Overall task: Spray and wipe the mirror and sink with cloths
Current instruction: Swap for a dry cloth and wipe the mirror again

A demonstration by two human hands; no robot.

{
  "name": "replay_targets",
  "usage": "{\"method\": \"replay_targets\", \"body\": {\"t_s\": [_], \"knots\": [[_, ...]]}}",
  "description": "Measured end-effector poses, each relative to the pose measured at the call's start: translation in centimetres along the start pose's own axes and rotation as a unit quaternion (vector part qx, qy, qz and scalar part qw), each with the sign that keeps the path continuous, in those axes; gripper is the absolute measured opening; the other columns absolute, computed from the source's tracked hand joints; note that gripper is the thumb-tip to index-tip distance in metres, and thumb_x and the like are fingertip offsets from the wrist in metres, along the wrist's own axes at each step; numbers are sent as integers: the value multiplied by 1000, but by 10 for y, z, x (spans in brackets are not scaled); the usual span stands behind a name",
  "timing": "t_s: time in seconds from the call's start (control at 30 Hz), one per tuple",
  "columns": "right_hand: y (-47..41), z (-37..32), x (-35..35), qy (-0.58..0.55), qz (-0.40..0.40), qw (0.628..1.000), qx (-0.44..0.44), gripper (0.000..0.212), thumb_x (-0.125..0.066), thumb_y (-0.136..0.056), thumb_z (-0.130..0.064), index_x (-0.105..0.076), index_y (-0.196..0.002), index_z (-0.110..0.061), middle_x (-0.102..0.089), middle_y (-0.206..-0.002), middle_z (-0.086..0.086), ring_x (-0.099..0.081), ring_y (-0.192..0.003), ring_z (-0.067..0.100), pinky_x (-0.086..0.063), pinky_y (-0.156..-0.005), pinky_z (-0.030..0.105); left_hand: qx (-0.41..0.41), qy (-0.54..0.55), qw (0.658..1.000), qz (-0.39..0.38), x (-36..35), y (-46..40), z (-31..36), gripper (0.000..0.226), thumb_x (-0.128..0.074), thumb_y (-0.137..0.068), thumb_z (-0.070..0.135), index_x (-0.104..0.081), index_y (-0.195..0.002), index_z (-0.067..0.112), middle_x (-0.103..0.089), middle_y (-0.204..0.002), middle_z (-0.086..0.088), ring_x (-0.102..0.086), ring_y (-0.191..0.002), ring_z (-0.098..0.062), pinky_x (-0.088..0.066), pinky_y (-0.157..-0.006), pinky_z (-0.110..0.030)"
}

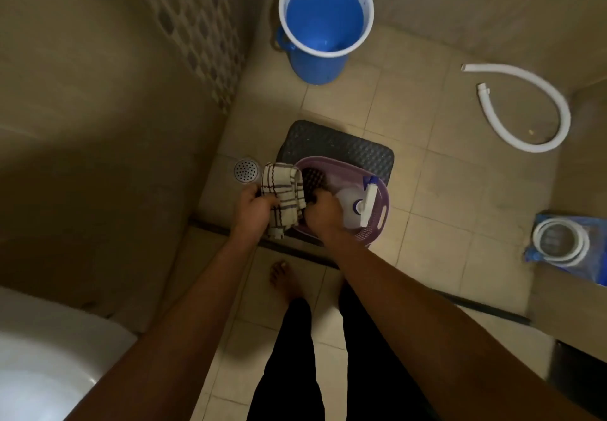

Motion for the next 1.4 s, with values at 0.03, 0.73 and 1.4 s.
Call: {"method": "replay_targets", "body": {"t_s": [0.03, 0.73, 1.4], "knots": [[7, -5, 8, -52, 2, 999, 6, 22, -47, -95, -13, -65, -105, -7, -67, -105, 12, -62, -98, 30, -49, -85, 39, 6, 14, 1000, -7, -2, 5, 3, 28, -51, -85, -11, -64, -98, 11, -68, -88, 1, -64, -93, -25, -54, -73, -32], [156, -106, 128, -368, -169, 904, 137, 20, -63, -93, -19, -70, -109, -9, -75, -99, 13, -72, -91, 26, -58, -79, 36, -20, 212, 976, -41, -39, 162, 90, 38, -41, -101, 37, -72, -103, 14, -76, -97, -7, -71, -89, -17, -53, -76, -30], [304, -163, 105, -140, -355, 884, 271, 20, -61, -93, -11, -65, -112, -9, -72, -103, 7, -70, -88, 19, -57, -65, 28, -118, 437, 888, 75, 61, 333, 40, 38, -53, -88, 22, -65, -120, 4, -68, -117, -23, -67, -102, -37, -52, -92, -49]]}}
Point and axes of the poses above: each hand's wrist, its own y-axis away from the middle knuckle, its own x-axis out of the back of the hand, z = x × y, the point moved 10 cm from there along -y, towards the middle knuckle
